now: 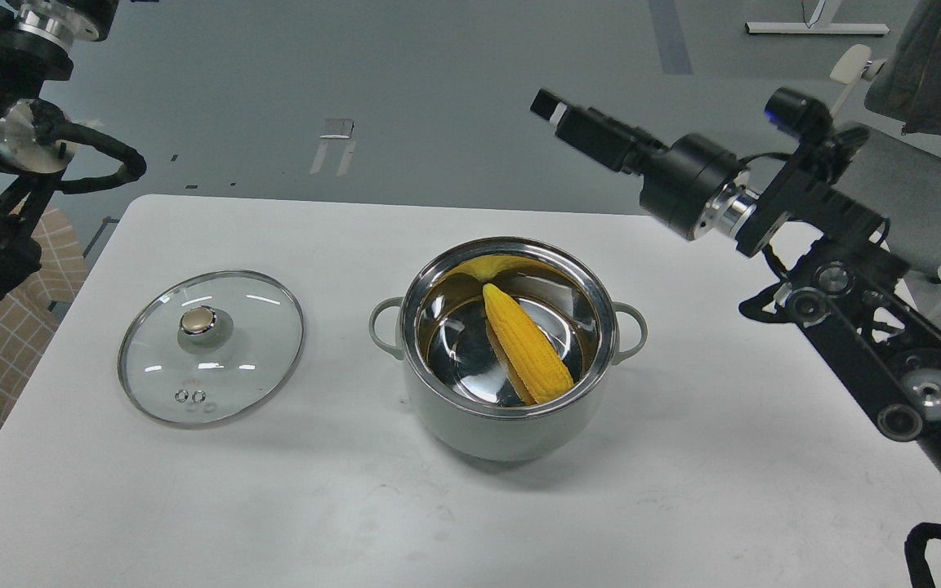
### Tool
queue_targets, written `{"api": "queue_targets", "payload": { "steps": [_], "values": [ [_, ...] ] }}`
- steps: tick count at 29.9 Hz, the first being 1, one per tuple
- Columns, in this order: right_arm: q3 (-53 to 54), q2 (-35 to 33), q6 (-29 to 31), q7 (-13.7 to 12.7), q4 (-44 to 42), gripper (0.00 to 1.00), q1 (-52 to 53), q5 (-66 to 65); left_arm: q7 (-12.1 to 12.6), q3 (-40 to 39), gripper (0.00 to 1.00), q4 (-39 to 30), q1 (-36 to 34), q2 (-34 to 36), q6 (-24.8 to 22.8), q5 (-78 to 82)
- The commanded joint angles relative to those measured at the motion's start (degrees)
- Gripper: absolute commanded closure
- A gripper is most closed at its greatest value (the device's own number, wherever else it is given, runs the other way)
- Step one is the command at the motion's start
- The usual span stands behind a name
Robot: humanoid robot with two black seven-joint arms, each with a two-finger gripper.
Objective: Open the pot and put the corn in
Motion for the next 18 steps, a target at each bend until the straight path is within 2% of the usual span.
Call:
{"api": "queue_targets", "payload": {
  "steps": [1, 6, 9, 11, 13, 18],
  "values": [
    [6.8, 0.6, 0.3, -0.1, -3.2, 0.00, 4.0, 5.0, 0.0, -0.3, 0.02, 0.1, 0.3, -0.2, -0.1, -0.1],
    [11.1, -0.6, -0.5, -0.2, -16.4, 0.00, 12.1, 21.3, 0.1, -1.3, 0.02, 0.8, 0.8, -0.8, -0.4, -0.3],
    [14.5, -2.9, -0.4, -0.2, -23.7, 0.00, 15.5, 29.0, 0.5, -1.3, 0.02, 1.2, 0.8, -1.0, -2.5, -2.2],
    [15.6, -4.5, 0.2, -0.2, -33.0, 0.00, 17.9, 39.3, 0.6, -1.3, 0.02, 3.0, 0.9, -2.0, -4.9, -5.8],
    [15.6, -6.4, 0.4, -0.1, -39.8, 0.00, 18.8, 46.9, 0.7, -1.6, 0.02, 3.9, 0.8, -3.4, -5.4, -8.5],
    [15.2, -7.4, 3.6, -0.1, -46.4, 0.00, 18.0, 60.8, 0.8, -3.3, 0.02, 3.9, 1.4, -6.3, -6.2, -10.9]
  ]
}}
